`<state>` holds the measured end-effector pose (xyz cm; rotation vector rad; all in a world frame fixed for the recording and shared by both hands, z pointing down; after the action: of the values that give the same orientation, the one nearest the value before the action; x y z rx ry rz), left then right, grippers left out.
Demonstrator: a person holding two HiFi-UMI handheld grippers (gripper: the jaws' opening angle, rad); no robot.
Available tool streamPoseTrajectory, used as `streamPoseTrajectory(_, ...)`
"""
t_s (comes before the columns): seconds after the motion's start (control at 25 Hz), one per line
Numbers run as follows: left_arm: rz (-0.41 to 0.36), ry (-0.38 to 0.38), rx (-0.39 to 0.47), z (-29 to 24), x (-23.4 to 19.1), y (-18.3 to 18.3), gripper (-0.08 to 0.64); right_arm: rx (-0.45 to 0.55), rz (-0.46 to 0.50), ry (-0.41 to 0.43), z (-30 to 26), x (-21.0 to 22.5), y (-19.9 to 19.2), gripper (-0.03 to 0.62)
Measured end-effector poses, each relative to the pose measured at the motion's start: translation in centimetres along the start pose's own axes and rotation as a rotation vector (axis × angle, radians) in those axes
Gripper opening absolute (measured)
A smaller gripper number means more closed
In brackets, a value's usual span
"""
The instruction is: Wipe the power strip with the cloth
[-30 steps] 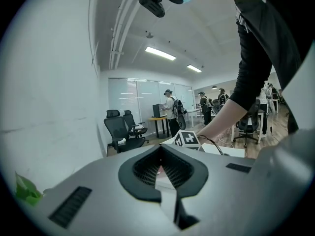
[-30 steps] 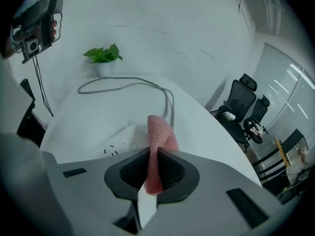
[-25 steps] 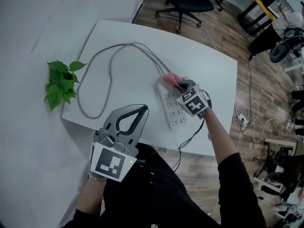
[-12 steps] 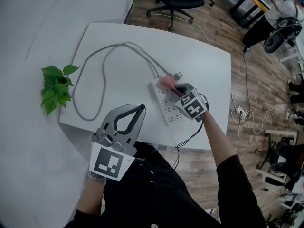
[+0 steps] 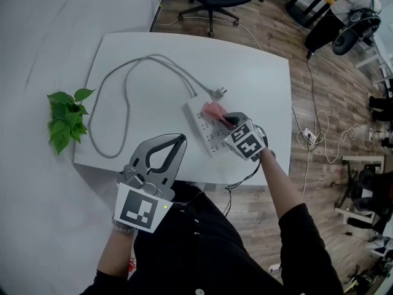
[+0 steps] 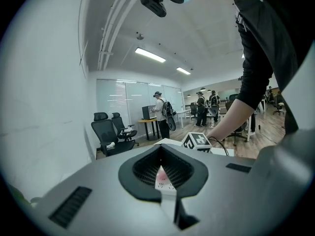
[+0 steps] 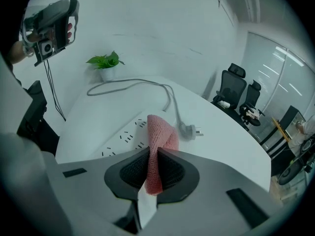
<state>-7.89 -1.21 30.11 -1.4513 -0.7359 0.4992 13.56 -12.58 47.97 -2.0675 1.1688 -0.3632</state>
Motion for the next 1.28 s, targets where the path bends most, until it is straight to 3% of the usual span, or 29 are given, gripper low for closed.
streamPoseTrajectory(0.56, 0.019, -0.012, -0.018, -0.5, 0.1, -0.3, 0.012, -0.029, 0.039, -0.021, 3.1, -2.9, -2.8, 0.057)
streamPoseTrajectory(1.28, 0.015, -0.066, 0.003, -2.1, 0.9, 0.2, 0.012, -0.036, 0.002, -0.06, 6.4, -6.0, -5.2, 0.057)
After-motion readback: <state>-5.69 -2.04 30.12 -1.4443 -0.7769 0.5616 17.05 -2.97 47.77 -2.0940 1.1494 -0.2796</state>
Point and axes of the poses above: the fingertips, and each gripper's own axes: z backward along the fingers, x to its right, y out of its top, the point moved 9 cm from there along z, backward along the fingers, and after that the axes turned 10 degrees about x, right-handed, at the moved point
